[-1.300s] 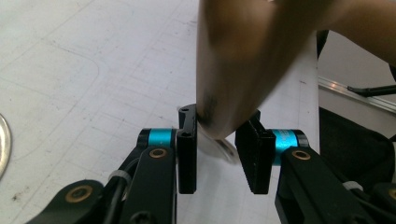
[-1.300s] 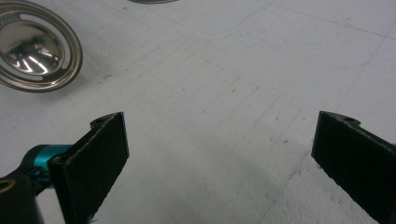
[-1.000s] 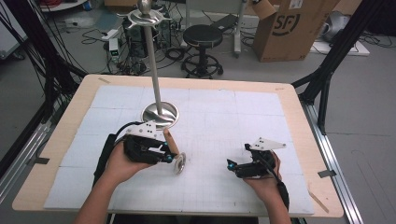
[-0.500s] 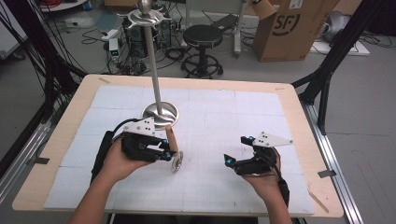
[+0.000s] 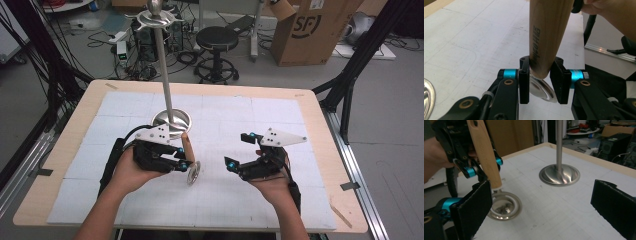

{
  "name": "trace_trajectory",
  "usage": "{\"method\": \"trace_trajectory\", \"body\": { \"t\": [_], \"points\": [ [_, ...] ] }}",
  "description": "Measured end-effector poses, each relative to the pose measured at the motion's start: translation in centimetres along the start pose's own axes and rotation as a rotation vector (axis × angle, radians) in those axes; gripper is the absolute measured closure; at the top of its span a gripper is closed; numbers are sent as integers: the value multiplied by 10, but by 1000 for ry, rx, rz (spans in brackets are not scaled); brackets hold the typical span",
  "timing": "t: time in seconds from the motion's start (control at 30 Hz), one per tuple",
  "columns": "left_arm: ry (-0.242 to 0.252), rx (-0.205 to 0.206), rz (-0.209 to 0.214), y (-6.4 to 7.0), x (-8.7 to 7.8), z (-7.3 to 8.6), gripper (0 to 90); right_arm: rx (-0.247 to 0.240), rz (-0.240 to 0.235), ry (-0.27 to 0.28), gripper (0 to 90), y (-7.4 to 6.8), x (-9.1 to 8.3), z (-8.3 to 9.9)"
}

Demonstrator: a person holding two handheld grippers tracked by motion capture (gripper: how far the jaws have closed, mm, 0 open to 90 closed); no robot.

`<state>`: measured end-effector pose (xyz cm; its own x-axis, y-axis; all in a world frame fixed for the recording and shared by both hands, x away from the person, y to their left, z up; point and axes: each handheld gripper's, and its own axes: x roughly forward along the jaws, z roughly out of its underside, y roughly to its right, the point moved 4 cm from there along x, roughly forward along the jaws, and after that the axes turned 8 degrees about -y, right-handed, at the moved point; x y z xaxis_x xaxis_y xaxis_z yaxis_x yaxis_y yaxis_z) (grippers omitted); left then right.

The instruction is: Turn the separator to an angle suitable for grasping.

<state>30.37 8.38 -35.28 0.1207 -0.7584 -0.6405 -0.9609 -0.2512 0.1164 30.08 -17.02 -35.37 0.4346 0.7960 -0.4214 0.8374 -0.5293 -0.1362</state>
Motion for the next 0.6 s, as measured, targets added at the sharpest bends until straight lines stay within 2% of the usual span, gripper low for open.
{"method": "trace_trajectory", "body": {
  "t": [0.17,0.43,0.6],
  "points": [
    [0,-2,2,1,0,0,705,-30,-16,-10,29,-6,6,-9],
    [-5,-8,4,1,0,-1,705,-29,-42,-11,29,-10,10,-14],
    [-10,1,14,1,3,-1,705,-55,-52,-27,29,-14,18,-22]
  ]
}}
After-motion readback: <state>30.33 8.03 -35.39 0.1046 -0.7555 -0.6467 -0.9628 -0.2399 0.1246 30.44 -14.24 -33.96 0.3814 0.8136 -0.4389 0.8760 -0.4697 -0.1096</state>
